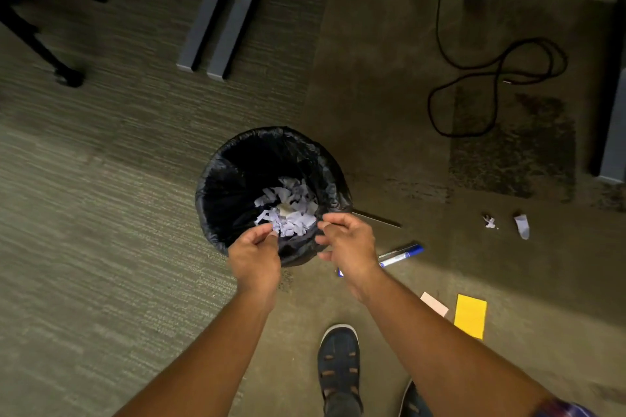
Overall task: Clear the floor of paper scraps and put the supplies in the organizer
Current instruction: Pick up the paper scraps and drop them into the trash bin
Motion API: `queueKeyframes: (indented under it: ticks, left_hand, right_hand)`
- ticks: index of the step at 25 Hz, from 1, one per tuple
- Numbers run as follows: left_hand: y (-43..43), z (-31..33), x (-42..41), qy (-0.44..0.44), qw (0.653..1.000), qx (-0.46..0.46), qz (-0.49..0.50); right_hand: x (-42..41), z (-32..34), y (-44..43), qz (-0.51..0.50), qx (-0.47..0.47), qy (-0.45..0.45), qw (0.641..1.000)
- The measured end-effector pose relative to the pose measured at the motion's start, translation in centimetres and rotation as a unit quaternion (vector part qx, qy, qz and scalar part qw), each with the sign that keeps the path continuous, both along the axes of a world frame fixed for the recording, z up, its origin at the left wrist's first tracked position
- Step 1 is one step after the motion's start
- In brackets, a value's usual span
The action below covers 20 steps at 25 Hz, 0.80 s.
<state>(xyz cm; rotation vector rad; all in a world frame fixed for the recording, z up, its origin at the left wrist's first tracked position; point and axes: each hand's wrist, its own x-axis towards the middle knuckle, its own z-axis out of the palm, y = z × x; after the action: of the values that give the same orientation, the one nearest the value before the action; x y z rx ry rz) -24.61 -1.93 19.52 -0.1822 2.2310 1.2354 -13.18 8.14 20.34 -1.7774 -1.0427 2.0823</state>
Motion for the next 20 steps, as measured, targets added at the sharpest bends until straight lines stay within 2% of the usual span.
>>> queueKeyframes:
  ticks: [4, 7, 11, 15, 20]
  left_hand:
    - [1.2, 0.8, 2.4, 0.06, 0.989, -0.004, -0.134]
    - [2.7, 0.8, 5.2, 0.079, 0.957, -0.003, -0.28]
    - [5.4, 0.3, 10.9, 0.124, 0.85, -0.058, -0.508]
    - [10.0, -2.0, 17.6, 0.143, 0.751, -0.097, -0.637]
    - [16.4, -7.4, 25.9, 0.139, 0.686, -0.146, -0.7]
  right_hand:
    - [3.8, -0.2, 0.7, -0.035, 0.005, -0.039, 0.999]
    - [7.7, -0.7, 1.3, -0.016, 0.065, -0.102, 0.993]
    - [15.2, -1.6, 3.2, -0.008, 0.117, -0.184, 0.976]
    - [23.7, -4.4, 5.0, 0.034, 0.154, -0.277, 0.948]
    - [33.9, -9.4, 9.0, 0.092, 0.183, -0.329, 0.922]
